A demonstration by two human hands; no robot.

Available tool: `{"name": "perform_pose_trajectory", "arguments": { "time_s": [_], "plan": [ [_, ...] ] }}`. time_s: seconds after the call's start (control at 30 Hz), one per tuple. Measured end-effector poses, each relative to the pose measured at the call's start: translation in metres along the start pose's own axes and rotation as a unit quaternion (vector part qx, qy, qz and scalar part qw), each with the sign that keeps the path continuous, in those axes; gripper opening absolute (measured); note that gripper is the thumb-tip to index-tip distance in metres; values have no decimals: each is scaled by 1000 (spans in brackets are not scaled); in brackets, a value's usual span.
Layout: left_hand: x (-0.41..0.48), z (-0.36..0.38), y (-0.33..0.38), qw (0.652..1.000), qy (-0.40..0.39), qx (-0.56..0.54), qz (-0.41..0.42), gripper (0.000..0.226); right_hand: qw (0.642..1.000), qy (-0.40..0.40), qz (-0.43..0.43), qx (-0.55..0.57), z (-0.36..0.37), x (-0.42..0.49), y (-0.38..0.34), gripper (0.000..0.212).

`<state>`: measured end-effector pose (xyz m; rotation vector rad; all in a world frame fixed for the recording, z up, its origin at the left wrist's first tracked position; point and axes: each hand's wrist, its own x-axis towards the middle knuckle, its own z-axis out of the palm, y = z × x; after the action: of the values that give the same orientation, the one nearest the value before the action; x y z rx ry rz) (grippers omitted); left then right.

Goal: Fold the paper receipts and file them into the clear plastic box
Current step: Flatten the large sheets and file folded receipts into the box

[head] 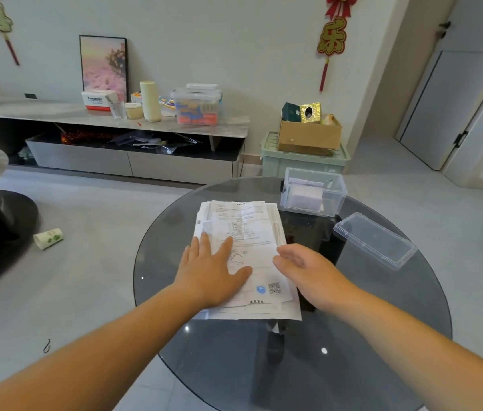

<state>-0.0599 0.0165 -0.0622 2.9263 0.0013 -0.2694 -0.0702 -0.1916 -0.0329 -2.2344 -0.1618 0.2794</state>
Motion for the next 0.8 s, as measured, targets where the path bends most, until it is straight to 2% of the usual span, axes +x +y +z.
{"name": "perform_pose_trajectory", "arguments": {
  "time_s": [0.1, 0.2, 0.27, 0.33, 0.43, 0.53, 0.67, 0.8],
  "plan": [
    [-3, -3, 10, 998, 45, 42, 8, 85, 1000, 15, -7, -27, -8, -9, 7, 45],
    [-10, -18, 7, 990, 97, 65, 84, 82, 993, 5, -60, -104, -15, -20, 13, 47],
    [-18, -30, 3, 986, 51, -7, 160, 80, 986, -16, -91, -141, -17, -24, 14, 55],
    [-28, -37, -2, 979, -14, -51, 198, 87, 983, -35, -100, -147, -16, -26, 15, 64],
    [-33, -37, -5, 976, -54, -47, 204, 102, 982, -46, -107, -149, -13, -25, 18, 72],
    [-29, -34, -8, 973, -57, -78, 207, 101, 982, -41, -106, -149, -12, -23, 21, 70],
    [-26, -32, -9, 970, -34, -99, 219, 83, 980, -18, -125, -156, -11, -17, 22, 53],
    [-25, -32, -9, 962, -10, -165, 217, 41, 979, 11, -147, -141, -12, -14, 21, 22]
  ]
}}
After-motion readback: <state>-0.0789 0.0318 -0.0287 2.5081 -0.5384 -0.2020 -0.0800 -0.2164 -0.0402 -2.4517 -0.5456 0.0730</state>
